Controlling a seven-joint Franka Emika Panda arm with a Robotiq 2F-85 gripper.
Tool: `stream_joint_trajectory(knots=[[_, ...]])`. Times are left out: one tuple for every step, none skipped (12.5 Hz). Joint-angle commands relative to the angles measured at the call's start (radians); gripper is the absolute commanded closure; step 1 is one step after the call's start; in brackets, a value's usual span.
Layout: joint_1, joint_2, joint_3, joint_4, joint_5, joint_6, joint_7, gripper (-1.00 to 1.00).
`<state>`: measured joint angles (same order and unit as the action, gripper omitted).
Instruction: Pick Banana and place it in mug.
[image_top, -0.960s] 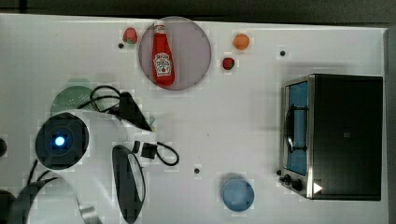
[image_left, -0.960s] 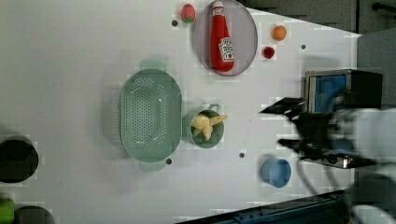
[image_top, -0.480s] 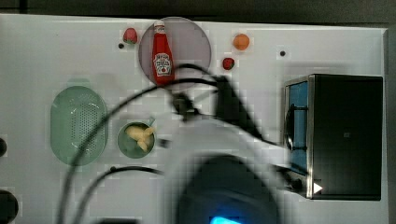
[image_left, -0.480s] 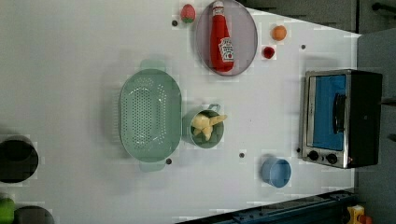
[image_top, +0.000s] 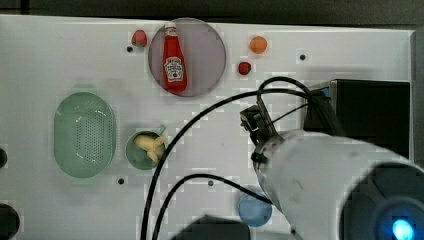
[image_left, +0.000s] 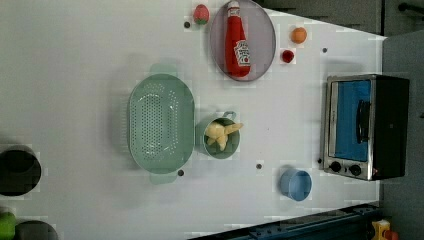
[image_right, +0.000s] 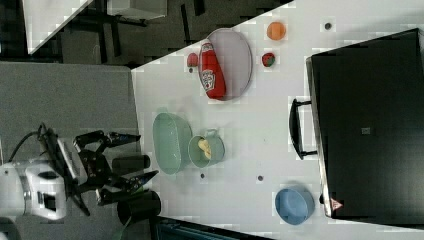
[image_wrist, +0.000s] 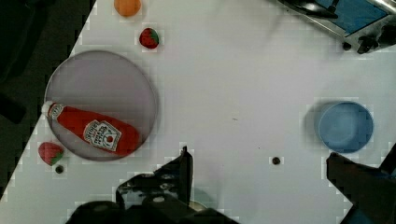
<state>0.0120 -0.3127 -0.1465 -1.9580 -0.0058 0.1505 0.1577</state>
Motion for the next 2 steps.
stream_joint_trajectory(knots=[[0.024, 0.007, 0.054, -0.012, -0.058, -0.033, -0.075, -1.0], [0.024, 0.008, 0.056, -0.012, -0.058, -0.026, -0.075, -1.0]])
